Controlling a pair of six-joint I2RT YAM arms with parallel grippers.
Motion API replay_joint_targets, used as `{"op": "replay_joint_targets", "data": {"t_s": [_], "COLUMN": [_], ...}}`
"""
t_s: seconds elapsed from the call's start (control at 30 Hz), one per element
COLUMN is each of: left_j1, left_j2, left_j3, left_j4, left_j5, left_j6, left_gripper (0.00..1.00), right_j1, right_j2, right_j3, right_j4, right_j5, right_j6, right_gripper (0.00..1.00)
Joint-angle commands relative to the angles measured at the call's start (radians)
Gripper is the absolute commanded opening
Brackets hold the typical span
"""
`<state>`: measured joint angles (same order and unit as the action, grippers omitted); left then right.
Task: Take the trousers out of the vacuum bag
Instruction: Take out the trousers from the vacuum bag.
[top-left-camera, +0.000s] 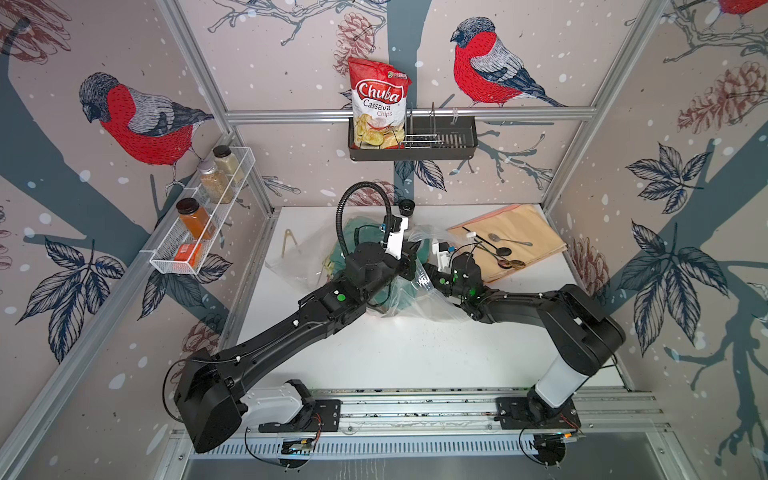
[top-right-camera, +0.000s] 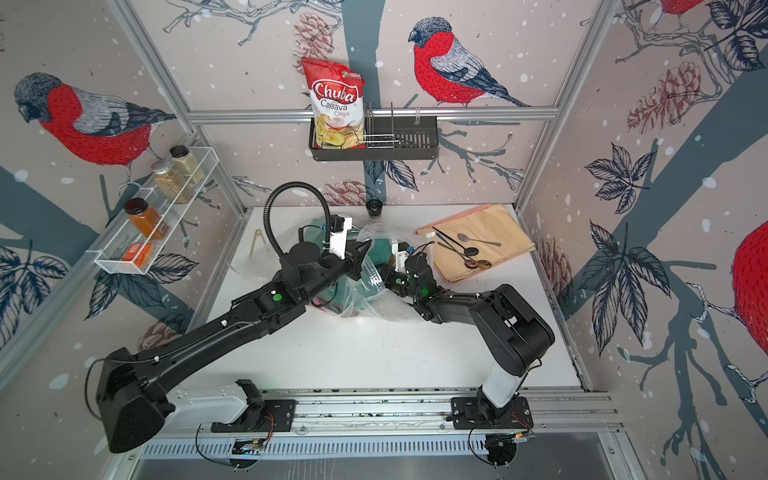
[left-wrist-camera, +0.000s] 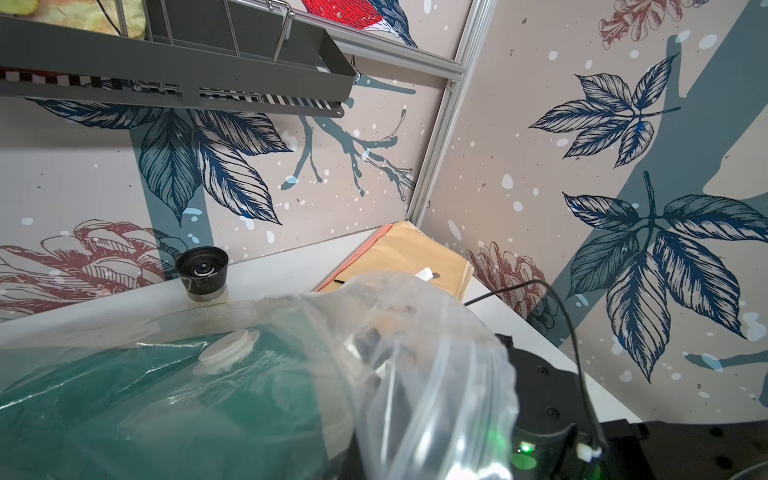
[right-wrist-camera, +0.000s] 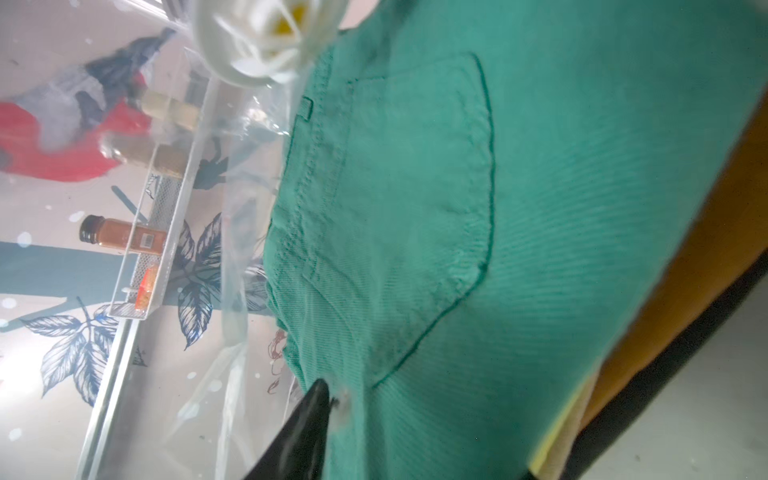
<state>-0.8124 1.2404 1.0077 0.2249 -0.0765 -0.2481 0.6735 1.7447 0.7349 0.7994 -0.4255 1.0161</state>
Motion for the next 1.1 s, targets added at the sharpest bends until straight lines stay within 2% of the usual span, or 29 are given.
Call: {"op": "replay_joint_targets", "data": {"t_s": [0.0, 0.2, 0.47, 0.53, 0.67, 0.73, 0.77, 0.93, 1.07], "left_j1": [-0.001, 0.0, -0.001, 0.0, -0.001, -0.001, 0.0, 0.002, 0.011], "left_j2": [-0.015, -0.021, -0.019, -0.021, -0.017, -0.014, -0.011, 0.008, 0.03], "left_j3": [0.002, -0.004, -0.041, -0.044, -0.05, -0.053, -0.055, -0.063, -0.06], "left_j4": [0.079, 0.078, 0.096, 0.1, 0.104, 0.106, 0.108, 0.117, 0.129], "left_j5": [-0.007, -0.011, -0.011, -0.013, -0.025, -0.031, -0.034, -0.056, -0.055], "left_j6": [0.003, 0.003, -0.003, -0.002, 0.004, 0.007, 0.009, 0.016, 0.012], "left_gripper": [0.0, 0.0, 0.0, 0.0, 0.0, 0.0, 0.0, 0.0, 0.0], "right_j1": [0.003, 0.006, 0.012, 0.014, 0.018, 0.021, 0.027, 0.058, 0.064], "right_j2": [0.039, 0.092, 0.11, 0.111, 0.106, 0.088, 0.074, -0.047, -0.136], "right_j3": [0.003, 0.016, 0.065, 0.073, 0.087, 0.095, 0.1, 0.15, 0.179], "right_j4": [0.131, 0.255, 0.22, 0.195, 0.148, 0.1, 0.063, -0.228, -0.379], "right_j5": [-0.04, -0.07, -0.056, -0.044, -0.028, -0.018, -0.009, 0.112, 0.166], "right_j6": [0.059, 0.124, 0.105, 0.092, 0.068, 0.041, 0.022, -0.143, -0.208], "right_gripper": [0.48, 0.46, 0.44, 0.37, 0.12, 0.02, 0.0, 0.0, 0.0]}}
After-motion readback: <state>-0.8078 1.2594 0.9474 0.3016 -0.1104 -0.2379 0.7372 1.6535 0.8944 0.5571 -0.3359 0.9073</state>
